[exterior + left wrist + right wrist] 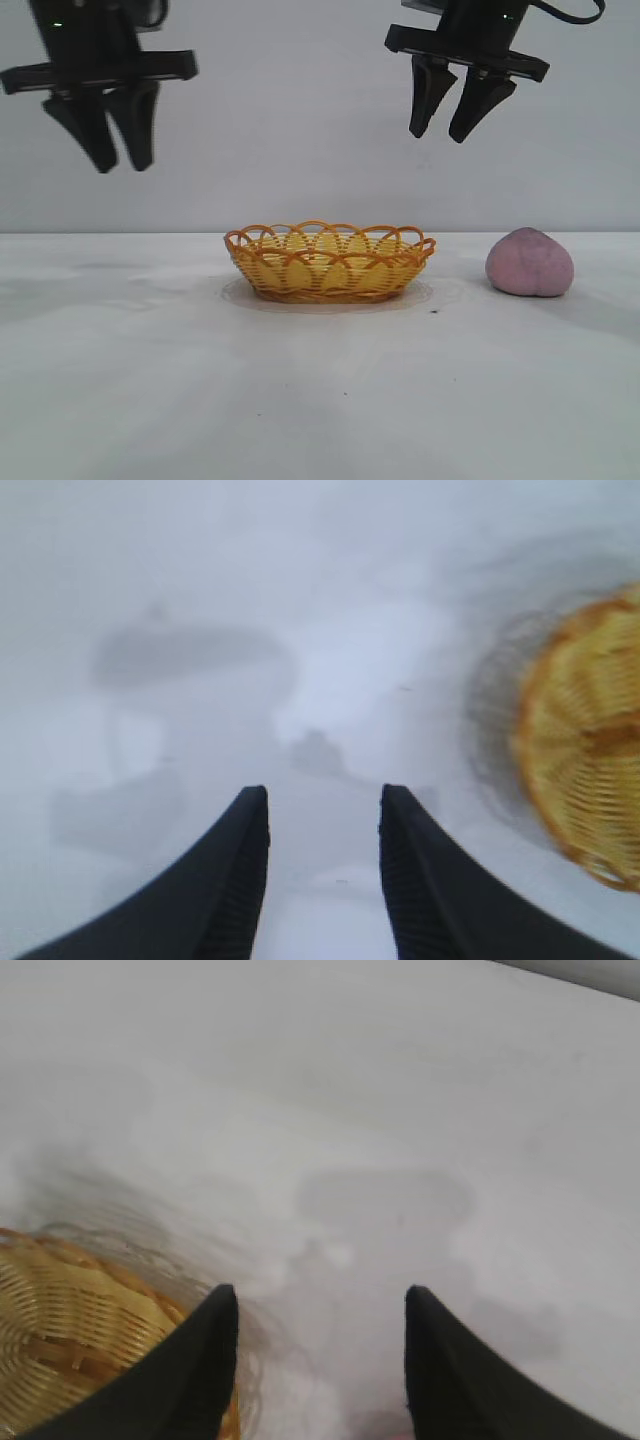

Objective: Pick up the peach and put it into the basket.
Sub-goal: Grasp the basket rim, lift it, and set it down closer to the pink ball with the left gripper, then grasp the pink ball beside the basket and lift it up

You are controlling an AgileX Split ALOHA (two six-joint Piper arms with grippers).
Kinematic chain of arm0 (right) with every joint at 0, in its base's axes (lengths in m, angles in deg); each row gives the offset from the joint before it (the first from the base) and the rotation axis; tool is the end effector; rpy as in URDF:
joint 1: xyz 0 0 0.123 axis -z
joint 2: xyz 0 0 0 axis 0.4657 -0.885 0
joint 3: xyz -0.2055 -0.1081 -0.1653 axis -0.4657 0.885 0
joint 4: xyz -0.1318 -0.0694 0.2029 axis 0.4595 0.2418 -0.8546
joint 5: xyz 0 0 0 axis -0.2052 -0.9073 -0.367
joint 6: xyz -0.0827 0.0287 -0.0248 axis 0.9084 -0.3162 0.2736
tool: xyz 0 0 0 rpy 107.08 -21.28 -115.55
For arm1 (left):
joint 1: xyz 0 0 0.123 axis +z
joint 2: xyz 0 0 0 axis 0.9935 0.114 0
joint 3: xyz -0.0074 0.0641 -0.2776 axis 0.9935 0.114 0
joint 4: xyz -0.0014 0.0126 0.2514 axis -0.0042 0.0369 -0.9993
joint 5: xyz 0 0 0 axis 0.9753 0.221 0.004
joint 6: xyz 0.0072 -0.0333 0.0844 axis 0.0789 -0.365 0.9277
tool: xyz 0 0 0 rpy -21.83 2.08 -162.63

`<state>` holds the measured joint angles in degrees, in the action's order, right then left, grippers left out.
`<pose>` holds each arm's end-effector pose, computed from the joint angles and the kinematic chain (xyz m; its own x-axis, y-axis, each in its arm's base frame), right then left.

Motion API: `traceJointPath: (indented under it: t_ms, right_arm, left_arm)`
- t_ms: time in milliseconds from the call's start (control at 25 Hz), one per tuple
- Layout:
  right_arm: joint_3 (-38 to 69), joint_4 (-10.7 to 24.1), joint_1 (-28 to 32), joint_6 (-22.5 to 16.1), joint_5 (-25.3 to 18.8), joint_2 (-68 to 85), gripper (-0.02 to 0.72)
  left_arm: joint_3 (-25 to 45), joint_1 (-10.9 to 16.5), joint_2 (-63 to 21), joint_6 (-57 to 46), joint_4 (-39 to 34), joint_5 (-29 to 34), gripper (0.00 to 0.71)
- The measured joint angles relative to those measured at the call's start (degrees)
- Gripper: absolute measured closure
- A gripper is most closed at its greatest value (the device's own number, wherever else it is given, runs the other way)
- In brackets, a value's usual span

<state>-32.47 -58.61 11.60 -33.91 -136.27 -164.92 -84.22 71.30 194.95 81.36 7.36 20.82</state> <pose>0.4488 0.1477 0.2364 -0.8339 -0.2965 -0.4654 -0.4007 0.9052 0.1413 0.4046 -0.0883 0.2160 -0.8891 0.1105 -0.4441 0.1462 0.9881 -0.0469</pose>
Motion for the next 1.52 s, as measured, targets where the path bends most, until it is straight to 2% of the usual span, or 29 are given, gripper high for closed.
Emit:
traceJointPath:
  t_ms: [200,320,440,480,560,760,920,1200,1520]
  right_arm:
    - [0.0,-0.2,0.0,0.0,-0.6,0.0,0.338]
    - [0.0,-0.8,0.0,0.0,-0.6,0.0,0.338]
    - [0.0,-1.0,0.0,0.0,-0.7,0.0,0.338]
    - [0.0,-1.0,0.0,0.0,-0.7,0.0,0.338]
    - [0.0,-1.0,0.0,0.0,-0.7,0.0,0.338]
    - [0.0,-1.2,0.0,0.0,-0.8,0.0,0.338]
    - [0.0,-1.2,0.0,0.0,-0.8,0.0,0.338]
    - [0.0,-1.4,0.0,0.0,-0.8,0.0,0.338]
    - [0.0,-1.7,0.0,0.3,-0.8,0.0,0.338]
  left_arm:
    - [0.0,8.8,0.0,2.3,0.8,2.1,0.5]
    - [0.0,11.4,-0.4,2.7,0.2,2.9,0.5]
    - [0.2,11.5,-2.6,2.8,-1.2,3.8,0.5]
    - [0.7,11.5,-4.1,2.9,-1.3,3.8,0.46]
    - [3.2,11.5,-8.5,2.9,-1.3,2.5,0.475]
    - [16.7,11.5,-23.0,2.9,-1.6,-2.2,0.475]
    - [28.0,11.5,-35.3,2.9,-2.2,-2.8,0.475]
    - [42.3,11.5,-55.7,2.9,-2.8,4.1,0.475]
    - [49.2,11.5,-75.9,3.1,-3.8,15.9,0.475]
